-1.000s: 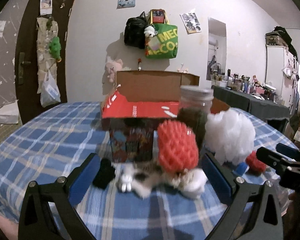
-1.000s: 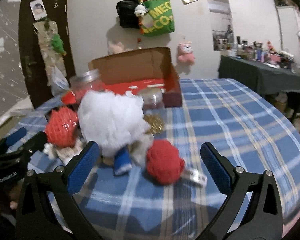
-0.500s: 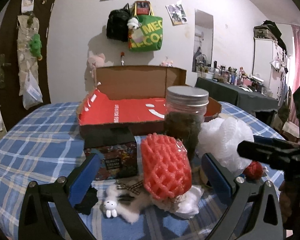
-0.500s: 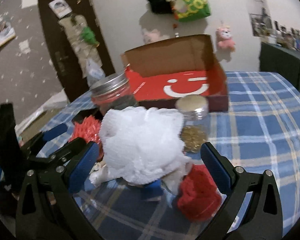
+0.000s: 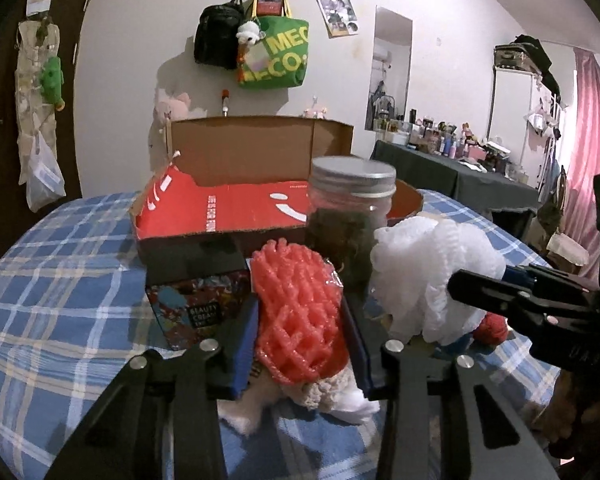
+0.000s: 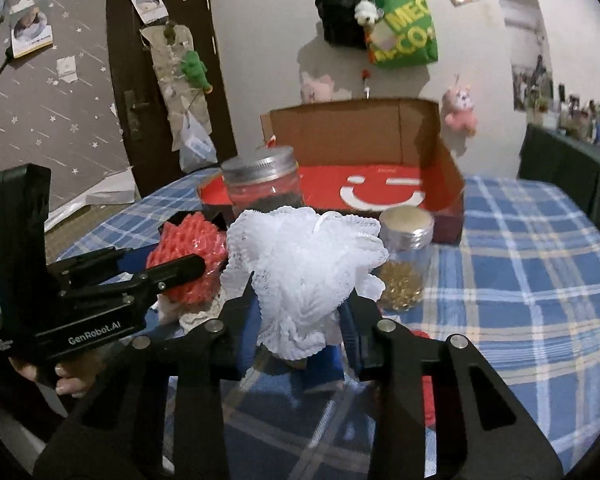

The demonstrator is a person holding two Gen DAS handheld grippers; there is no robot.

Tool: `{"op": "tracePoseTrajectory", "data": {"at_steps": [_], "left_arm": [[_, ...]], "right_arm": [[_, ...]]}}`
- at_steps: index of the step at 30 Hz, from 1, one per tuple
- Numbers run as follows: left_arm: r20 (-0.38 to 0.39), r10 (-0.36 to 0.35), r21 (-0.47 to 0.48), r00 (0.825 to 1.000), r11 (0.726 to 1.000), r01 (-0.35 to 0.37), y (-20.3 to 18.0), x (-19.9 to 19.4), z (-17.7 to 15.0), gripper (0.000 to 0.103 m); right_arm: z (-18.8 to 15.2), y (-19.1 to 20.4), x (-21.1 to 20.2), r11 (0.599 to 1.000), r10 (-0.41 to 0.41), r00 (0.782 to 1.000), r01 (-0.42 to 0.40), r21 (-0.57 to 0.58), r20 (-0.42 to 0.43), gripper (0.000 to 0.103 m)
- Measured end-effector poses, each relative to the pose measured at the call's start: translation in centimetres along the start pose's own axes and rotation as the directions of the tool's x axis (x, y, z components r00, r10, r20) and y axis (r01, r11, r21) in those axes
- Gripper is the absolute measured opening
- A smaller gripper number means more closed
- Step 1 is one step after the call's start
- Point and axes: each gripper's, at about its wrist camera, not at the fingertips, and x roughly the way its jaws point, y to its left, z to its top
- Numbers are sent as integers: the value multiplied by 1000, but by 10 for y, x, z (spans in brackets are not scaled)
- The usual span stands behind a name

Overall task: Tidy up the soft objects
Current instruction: 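Grasp the red-orange mesh sponge with the left tool while the right tool grasps the white mesh puff, then carry both sponges into the cardboard box and lower them onto the red liner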

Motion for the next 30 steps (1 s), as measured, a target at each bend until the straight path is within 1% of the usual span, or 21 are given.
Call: {"op": "tracePoseTrajectory", "data": {"at_steps": [4,11,15,19,24,27,30], "left_arm": [[22,-2,-4,1000,1000,2,1,-11,6,42],[67,-16,-6,998,1000,17,5,-32,17,42],[88,-14,3,996,1000,14,7,-41,23,42],[101,-2,17,995,1000,0,11,-46,32,42],[98,-16,25,995,1000,13,17,-45,48,42],[74,-23,32,997,999,21,22,-38,58,42],[28,-38,24,999,999,37,29,-28,67,42]], "right_arm": [[2,3,-12,1000,-10,999,10,4,34,32],[8,10,-30,1000,-9,998,10,-11,68,32],[15,11,-41,1000,-9,995,10,-14,97,32],[28,11,-51,999,-25,990,29,-28,136,32],[48,4,-53,998,-44,986,52,-46,164,32],[58,-3,-49,997,-49,985,58,-50,167,32],[66,-10,-43,996,-64,985,74,-59,158,32]]}}
